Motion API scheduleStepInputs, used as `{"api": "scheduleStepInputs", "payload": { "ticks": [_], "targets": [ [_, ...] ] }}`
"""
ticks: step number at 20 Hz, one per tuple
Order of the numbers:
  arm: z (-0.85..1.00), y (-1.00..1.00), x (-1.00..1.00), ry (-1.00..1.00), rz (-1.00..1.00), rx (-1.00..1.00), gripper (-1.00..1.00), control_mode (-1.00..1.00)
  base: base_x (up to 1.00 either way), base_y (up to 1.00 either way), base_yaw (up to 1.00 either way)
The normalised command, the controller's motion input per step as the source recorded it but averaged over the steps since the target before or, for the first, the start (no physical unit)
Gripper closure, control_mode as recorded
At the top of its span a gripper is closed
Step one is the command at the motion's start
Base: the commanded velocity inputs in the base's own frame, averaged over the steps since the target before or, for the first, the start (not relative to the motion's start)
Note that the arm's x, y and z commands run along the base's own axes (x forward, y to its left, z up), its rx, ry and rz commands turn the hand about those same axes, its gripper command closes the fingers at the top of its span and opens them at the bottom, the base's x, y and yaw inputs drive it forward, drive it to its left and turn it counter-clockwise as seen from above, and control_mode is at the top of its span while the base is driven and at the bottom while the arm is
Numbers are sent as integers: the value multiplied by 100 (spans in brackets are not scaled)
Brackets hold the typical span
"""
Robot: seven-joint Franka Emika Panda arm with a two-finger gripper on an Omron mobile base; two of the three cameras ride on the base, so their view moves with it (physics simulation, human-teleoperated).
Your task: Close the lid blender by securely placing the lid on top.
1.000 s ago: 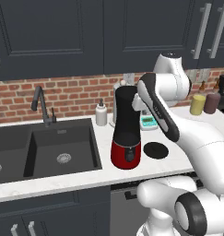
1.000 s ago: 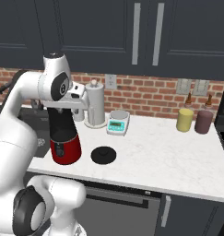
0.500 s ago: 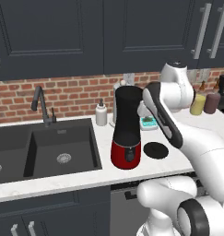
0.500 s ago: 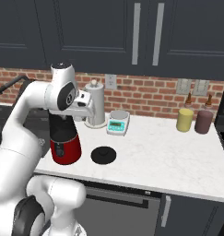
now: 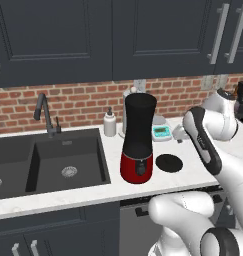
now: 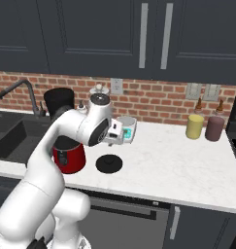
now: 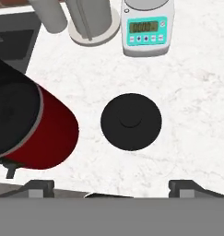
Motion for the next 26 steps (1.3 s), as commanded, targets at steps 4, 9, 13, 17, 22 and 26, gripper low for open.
{"api": "scheduleStepInputs", "payload": {
  "ticks": [4, 9, 13, 17, 22, 26],
  "targets": [
    [-65, -14, 49, 24, 5, -7, -100, -100, 0, 0, 0],
    [-62, 0, 37, 23, 11, -8, -100, -100, 0, 0, 0],
    [-50, 0, 26, 8, 10, -2, -100, -100, 0, 0, 0],
    [-52, 0, 13, 1, 9, 0, -100, -100, 0, 0, 0],
    [-45, 3, 18, -6, 8, 0, -100, -100, 0, 0, 0],
    [-30, 11, 29, -5, 7, 0, -100, -100, 0, 0, 0]
  ]
}}
